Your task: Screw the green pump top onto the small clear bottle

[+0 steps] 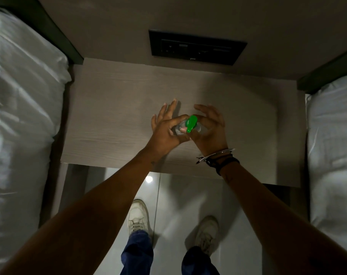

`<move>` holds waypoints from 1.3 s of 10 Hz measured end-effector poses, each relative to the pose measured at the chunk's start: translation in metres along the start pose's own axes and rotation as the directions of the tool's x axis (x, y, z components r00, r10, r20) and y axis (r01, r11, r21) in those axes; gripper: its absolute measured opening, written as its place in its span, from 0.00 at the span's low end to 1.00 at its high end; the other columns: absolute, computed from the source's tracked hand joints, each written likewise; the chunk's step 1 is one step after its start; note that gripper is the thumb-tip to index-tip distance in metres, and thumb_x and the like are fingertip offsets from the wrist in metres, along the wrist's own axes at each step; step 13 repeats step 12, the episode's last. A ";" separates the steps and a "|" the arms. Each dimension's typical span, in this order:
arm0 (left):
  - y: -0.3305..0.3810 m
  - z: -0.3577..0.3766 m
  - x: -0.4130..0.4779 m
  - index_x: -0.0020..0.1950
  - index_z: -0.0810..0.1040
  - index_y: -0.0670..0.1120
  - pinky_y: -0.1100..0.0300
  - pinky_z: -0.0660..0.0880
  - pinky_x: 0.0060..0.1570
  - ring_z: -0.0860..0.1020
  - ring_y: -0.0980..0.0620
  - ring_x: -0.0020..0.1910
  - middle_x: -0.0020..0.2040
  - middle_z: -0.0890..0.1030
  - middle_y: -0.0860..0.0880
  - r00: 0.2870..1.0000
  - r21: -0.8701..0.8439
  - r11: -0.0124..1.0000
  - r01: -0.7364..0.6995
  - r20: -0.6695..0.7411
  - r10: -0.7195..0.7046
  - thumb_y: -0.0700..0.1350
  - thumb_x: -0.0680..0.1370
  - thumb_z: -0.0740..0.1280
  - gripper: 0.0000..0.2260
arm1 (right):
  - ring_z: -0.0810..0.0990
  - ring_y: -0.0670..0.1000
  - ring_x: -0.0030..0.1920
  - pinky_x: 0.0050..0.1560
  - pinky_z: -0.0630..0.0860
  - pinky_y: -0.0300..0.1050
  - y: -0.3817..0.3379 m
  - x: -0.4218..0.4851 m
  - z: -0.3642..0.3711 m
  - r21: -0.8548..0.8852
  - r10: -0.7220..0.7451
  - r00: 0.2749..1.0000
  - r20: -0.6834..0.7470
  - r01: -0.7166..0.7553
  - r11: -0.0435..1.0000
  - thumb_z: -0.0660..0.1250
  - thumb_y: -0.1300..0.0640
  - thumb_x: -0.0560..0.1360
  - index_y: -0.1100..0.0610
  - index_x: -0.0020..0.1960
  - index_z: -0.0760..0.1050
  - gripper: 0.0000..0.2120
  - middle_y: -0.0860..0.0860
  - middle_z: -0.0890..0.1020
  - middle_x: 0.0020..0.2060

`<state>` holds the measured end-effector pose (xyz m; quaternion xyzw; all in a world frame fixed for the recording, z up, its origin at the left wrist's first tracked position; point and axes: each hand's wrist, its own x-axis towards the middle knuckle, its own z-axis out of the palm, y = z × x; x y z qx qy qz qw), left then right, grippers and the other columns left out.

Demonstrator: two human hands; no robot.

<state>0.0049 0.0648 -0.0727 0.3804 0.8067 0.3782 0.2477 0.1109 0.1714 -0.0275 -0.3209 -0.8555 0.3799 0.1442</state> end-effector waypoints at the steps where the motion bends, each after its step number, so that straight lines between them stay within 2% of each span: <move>1: 0.000 -0.003 0.000 0.63 0.77 0.55 0.40 0.39 0.71 0.45 0.46 0.78 0.79 0.53 0.49 1.000 0.008 1.000 -0.019 0.023 0.019 0.55 0.67 0.76 0.25 | 0.63 0.62 0.72 0.71 0.63 0.65 -0.003 -0.004 -0.014 -0.001 0.032 0.996 0.078 -0.032 0.999 0.76 0.61 0.67 0.62 0.59 0.77 0.22 0.61 0.68 0.71; 2: 0.001 -0.004 0.000 0.63 0.75 0.58 0.41 0.38 0.71 0.45 0.46 0.78 0.79 0.53 0.49 0.999 -0.029 0.999 -0.028 0.027 0.028 0.56 0.66 0.76 0.26 | 0.61 0.60 0.74 0.74 0.61 0.57 -0.013 -0.011 -0.032 0.204 0.085 0.995 0.047 -0.093 0.974 0.70 0.59 0.69 0.61 0.62 0.75 0.22 0.62 0.64 0.73; 3: 0.001 -0.002 0.000 0.62 0.76 0.57 0.41 0.40 0.72 0.46 0.45 0.78 0.79 0.53 0.48 1.000 0.010 1.000 -0.011 0.021 0.011 0.54 0.68 0.75 0.23 | 0.70 0.57 0.68 0.67 0.69 0.56 -0.033 -0.018 -0.030 0.055 0.071 0.994 -0.082 -0.066 0.996 0.71 0.43 0.67 0.59 0.52 0.81 0.22 0.59 0.74 0.67; 4: 0.001 0.000 -0.002 0.63 0.77 0.53 0.41 0.40 0.71 0.47 0.45 0.78 0.79 0.54 0.47 1.000 0.054 0.998 0.014 0.000 -0.014 0.52 0.73 0.67 0.18 | 0.76 0.58 0.62 0.62 0.72 0.59 -0.046 -0.021 -0.016 -0.249 -0.022 0.993 -0.112 -0.006 0.968 0.73 0.37 0.62 0.59 0.51 0.81 0.29 0.57 0.80 0.62; 5: 0.001 -0.001 -0.002 0.63 0.77 0.52 0.41 0.40 0.71 0.47 0.43 0.77 0.79 0.55 0.45 1.000 0.005 1.000 0.006 -0.011 -0.006 0.47 0.72 0.70 0.19 | 0.77 0.60 0.61 0.61 0.72 0.62 -0.042 -0.019 -0.009 -0.337 -0.050 0.990 -0.129 0.003 0.941 0.74 0.43 0.64 0.60 0.53 0.81 0.26 0.56 0.82 0.60; 6: 0.001 -0.004 -0.001 0.63 0.77 0.52 0.41 0.40 0.71 0.47 0.44 0.77 0.79 0.54 0.45 1.000 0.027 1.000 0.000 0.009 0.000 0.49 0.69 0.76 0.23 | 0.77 0.58 0.62 0.62 0.71 0.63 -0.037 -0.017 -0.008 -0.379 -0.056 0.989 -0.135 0.000 0.925 0.73 0.42 0.65 0.58 0.52 0.81 0.23 0.54 0.82 0.60; 9: 0.001 -0.004 0.001 0.63 0.77 0.52 0.43 0.38 0.71 0.47 0.43 0.78 0.79 0.54 0.46 1.000 0.050 0.999 -0.009 0.015 0.008 0.49 0.67 0.77 0.25 | 0.76 0.58 0.63 0.62 0.69 0.64 -0.032 -0.017 -0.014 -0.354 -0.096 0.990 -0.106 0.053 0.934 0.72 0.42 0.66 0.58 0.52 0.82 0.23 0.54 0.82 0.60; 11: 0.001 -0.004 0.000 0.65 0.75 0.54 0.42 0.39 0.71 0.46 0.44 0.78 0.79 0.53 0.46 0.999 0.086 0.996 0.000 0.036 -0.003 0.51 0.69 0.75 0.25 | 0.74 0.59 0.65 0.63 0.68 0.65 -0.037 -0.017 -0.017 -0.360 -0.070 0.994 -0.089 0.034 0.932 0.70 0.38 0.65 0.58 0.55 0.81 0.27 0.55 0.79 0.63; 12: 0.006 -0.010 -0.003 0.70 0.69 0.58 0.40 0.41 0.71 0.46 0.44 0.78 0.79 0.51 0.46 0.998 0.127 0.992 -0.001 0.062 -0.007 0.53 0.68 0.76 0.32 | 0.73 0.59 0.65 0.63 0.69 0.63 -0.041 -0.023 -0.022 -0.337 -0.047 0.994 -0.096 0.012 0.941 0.65 0.33 0.65 0.56 0.60 0.77 0.33 0.56 0.78 0.65; 13: 0.006 -0.010 -0.003 0.70 0.69 0.58 0.40 0.41 0.71 0.46 0.44 0.78 0.79 0.51 0.46 0.998 0.127 0.992 -0.001 0.062 -0.007 0.53 0.68 0.76 0.32 | 0.73 0.59 0.65 0.63 0.69 0.63 -0.041 -0.023 -0.022 -0.337 -0.047 0.994 -0.096 0.012 0.941 0.65 0.33 0.65 0.56 0.60 0.77 0.33 0.56 0.78 0.65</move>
